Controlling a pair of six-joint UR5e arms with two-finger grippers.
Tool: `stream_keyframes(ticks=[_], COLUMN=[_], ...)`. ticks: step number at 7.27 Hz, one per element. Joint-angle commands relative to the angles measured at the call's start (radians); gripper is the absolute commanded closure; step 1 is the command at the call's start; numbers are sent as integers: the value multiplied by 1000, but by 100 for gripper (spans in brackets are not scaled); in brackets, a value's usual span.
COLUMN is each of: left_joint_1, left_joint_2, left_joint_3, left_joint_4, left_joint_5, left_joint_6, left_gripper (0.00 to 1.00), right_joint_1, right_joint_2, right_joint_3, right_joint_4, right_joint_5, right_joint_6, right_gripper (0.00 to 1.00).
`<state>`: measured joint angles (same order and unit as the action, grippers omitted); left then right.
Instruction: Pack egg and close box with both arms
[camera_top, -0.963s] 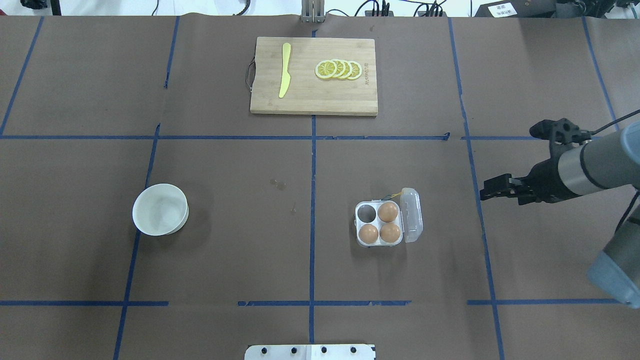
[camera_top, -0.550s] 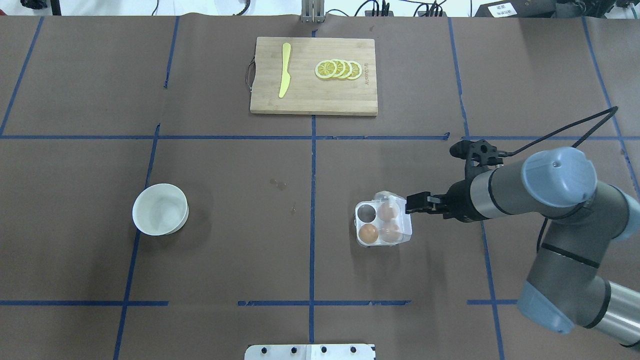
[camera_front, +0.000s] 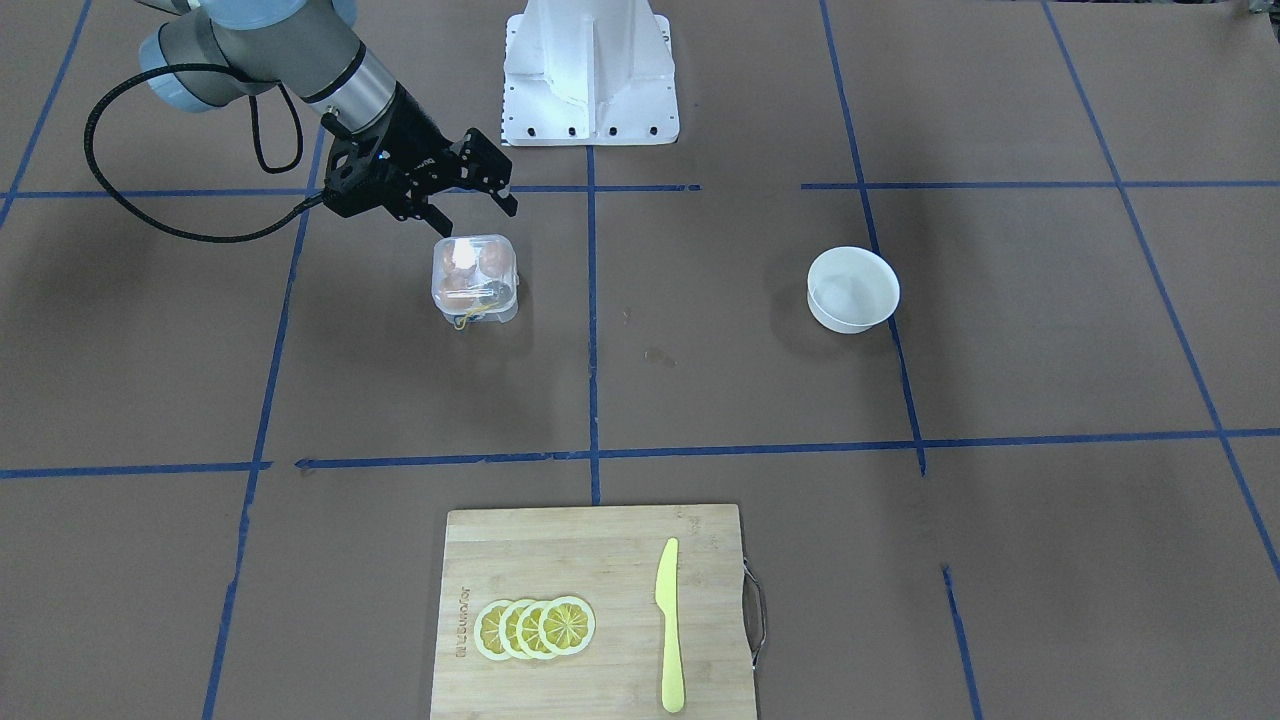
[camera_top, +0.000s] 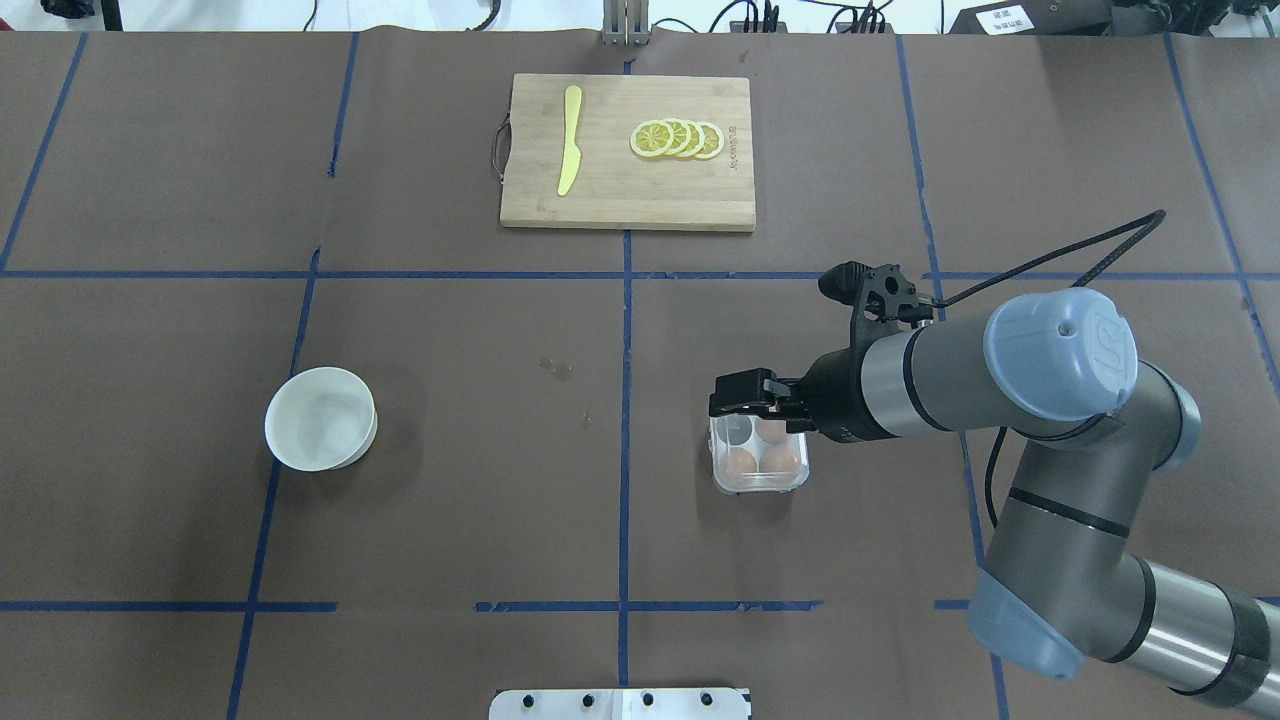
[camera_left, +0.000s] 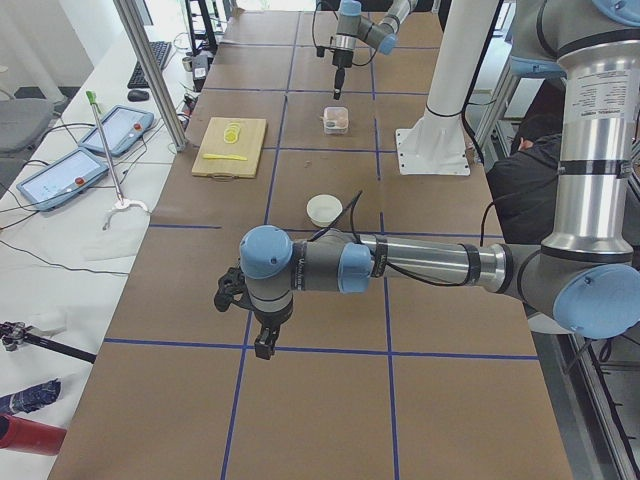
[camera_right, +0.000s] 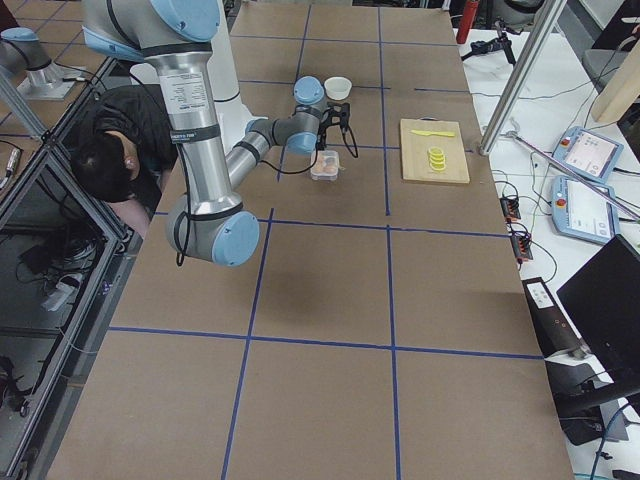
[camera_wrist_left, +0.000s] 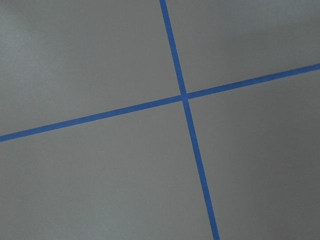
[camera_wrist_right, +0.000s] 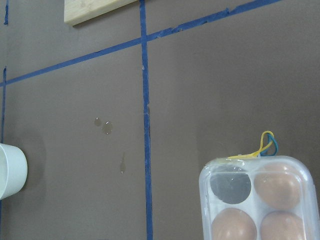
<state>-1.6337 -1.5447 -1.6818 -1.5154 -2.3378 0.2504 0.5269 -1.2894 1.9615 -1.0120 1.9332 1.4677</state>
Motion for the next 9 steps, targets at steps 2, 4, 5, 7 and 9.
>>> stream_keyframes(ticks=[2, 4, 5, 7, 9], left_joint_1=[0, 0, 0, 0, 0], left_joint_2=[0, 0, 0, 0, 0], left_joint_3=[-1, 2, 4, 8, 8], left_joint_4=[-2, -2, -3, -5, -5], left_joint_5=[0, 0, 0, 0, 0], left_joint_6=[1, 4, 6, 7, 7], left_gripper=[0, 0, 0, 0, 0], right_joint_1=[77, 143, 178, 360, 630], right_joint_2=[19, -7, -61, -225, -350], right_joint_3=[17, 68, 91, 96, 16], right_joint_4=[-334, -530, -574, -573, -576], right_joint_5=[58, 59, 76, 162, 263], right_joint_6=[-141, -365, -494, -840, -1281], right_gripper=[0, 0, 0, 0, 0])
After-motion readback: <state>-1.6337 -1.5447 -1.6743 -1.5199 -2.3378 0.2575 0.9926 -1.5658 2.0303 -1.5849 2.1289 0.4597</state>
